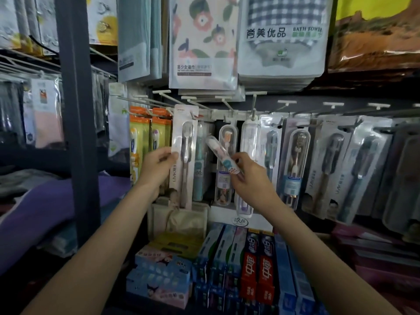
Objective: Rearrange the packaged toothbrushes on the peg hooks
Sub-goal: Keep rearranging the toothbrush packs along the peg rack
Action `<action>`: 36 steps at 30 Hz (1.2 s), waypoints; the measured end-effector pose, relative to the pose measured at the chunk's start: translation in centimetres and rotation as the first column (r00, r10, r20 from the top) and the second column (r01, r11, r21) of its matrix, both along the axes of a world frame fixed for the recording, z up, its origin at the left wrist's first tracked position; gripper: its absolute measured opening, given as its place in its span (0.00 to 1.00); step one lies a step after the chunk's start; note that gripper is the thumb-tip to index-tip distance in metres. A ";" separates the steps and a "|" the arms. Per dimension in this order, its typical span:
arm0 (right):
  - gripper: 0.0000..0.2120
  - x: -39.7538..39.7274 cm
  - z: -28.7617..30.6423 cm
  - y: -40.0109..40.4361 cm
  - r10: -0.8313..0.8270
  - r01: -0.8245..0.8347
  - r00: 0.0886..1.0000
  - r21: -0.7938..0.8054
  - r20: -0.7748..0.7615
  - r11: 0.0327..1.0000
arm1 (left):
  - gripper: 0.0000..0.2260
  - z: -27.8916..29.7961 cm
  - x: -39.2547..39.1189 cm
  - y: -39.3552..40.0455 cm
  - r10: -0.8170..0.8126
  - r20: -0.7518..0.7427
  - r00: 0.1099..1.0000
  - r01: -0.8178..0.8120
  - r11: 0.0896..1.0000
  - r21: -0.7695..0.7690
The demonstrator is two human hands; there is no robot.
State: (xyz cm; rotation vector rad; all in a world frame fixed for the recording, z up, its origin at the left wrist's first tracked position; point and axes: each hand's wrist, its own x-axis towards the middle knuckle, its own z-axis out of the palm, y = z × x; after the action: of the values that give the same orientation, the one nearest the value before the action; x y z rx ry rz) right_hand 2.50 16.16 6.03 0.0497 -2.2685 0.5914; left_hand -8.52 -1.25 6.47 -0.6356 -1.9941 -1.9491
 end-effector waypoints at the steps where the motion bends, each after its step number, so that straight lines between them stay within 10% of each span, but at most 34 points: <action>1: 0.17 -0.3 0.2 -0.3 -0.002 0.002 1.000 0.003 0.001 1.000 | 0.04 0.2 0.0 -0.7 -0.016 -0.009 1.000 0.016 1.000 -0.026; 23: 0.18 -2.2 1.3 -2.6 0.132 -0.146 0.988 -0.207 -0.079 0.967 | 0.06 1.1 0.9 -2.2 -0.017 -0.003 1.000 0.016 0.998 -0.053; 31: 0.16 -1.9 1.0 -2.0 0.247 -0.277 0.960 -0.531 -0.130 0.801 | 0.13 1.0 0.8 -2.0 -0.003 0.008 1.000 0.003 0.999 -0.053; 36: 0.18 -3.0 -1.2 -3.4 0.157 -0.193 0.980 -0.399 -0.121 0.897 | 0.08 0.4 1.0 -1.1 0.001 0.008 1.000 -0.001 1.000 0.002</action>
State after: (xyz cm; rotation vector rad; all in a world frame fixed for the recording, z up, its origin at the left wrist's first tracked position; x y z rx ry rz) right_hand -0.49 12.73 4.85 0.0715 -2.0262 1.1302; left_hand -7.48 -2.39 6.84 -0.6277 -1.9963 -1.9558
